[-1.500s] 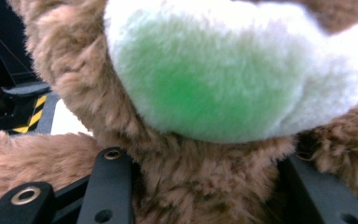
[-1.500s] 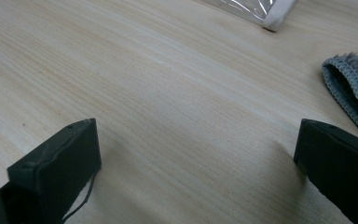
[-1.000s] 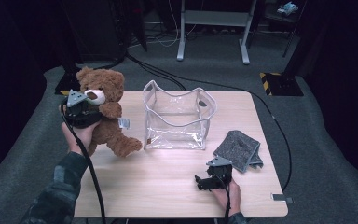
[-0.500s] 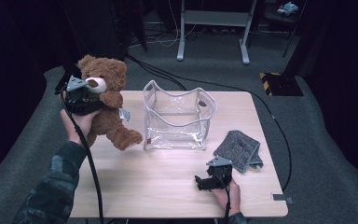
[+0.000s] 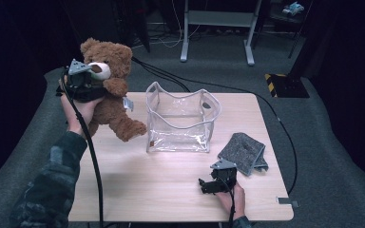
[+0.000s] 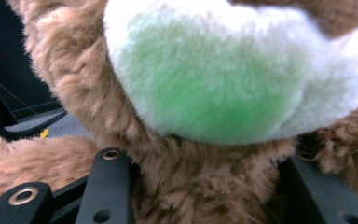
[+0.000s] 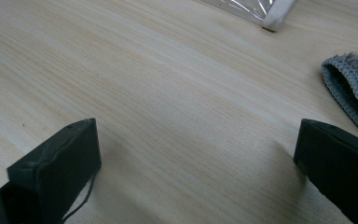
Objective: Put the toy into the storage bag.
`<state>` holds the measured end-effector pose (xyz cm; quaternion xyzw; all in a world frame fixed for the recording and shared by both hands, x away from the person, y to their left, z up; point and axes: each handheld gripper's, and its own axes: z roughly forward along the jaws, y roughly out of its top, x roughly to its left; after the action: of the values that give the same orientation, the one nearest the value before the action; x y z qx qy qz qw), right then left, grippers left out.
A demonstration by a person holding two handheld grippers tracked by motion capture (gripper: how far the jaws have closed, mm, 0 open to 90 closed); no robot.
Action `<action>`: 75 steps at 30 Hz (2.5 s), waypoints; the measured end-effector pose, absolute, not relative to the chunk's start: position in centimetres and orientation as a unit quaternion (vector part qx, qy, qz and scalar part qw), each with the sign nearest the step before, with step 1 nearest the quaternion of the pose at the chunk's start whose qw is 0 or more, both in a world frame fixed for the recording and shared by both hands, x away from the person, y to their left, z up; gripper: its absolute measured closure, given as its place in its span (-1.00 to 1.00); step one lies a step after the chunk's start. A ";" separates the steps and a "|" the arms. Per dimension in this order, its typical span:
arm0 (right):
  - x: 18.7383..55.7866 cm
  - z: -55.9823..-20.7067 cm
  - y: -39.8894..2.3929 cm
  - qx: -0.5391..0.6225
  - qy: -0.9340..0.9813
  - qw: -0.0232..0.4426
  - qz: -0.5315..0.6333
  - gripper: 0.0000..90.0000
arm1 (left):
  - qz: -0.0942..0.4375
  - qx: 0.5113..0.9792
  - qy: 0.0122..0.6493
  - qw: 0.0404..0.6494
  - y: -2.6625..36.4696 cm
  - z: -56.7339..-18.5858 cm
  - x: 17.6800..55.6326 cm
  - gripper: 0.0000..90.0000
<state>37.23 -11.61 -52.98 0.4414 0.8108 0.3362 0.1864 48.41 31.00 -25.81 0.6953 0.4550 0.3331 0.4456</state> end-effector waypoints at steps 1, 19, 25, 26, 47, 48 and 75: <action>37.2 -53.0 -11.6 0.441 0.811 0.187 0.336 -1.00 | 0.335 0.695 0.455 0.445 30.9 -25.5 48.5 0.18; 37.2 -53.0 -11.6 0.440 0.811 0.186 0.337 -1.00 | 0.353 0.696 0.430 0.454 28.3 -21.3 49.9 0.17; 37.2 -53.0 -11.6 0.442 0.810 0.186 0.337 -1.00 | 0.358 0.697 0.417 0.461 26.9 -20.0 50.4 0.17; 37.2 -53.0 -11.6 0.442 0.810 0.186 0.337 -1.00 | 0.358 0.697 0.417 0.461 26.9 -20.0 50.4 0.17; 37.2 -53.0 -11.6 0.441 0.811 0.184 0.337 -1.00 | 0.338 0.708 0.373 0.496 18.6 -18.5 52.7 0.16; 37.2 -53.0 -11.6 0.441 0.811 0.185 0.337 -1.00 | 0.338 0.708 0.373 0.496 18.6 -18.5 52.7 0.15; 37.2 -53.0 -11.6 0.439 0.811 0.185 0.339 -1.00 | 0.291 0.701 0.370 0.536 11.6 -22.0 55.1 0.12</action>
<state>37.19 -11.58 -53.03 0.4390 0.8113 0.3387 0.1853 55.13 11.61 -21.96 0.7007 0.3700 0.2907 0.5362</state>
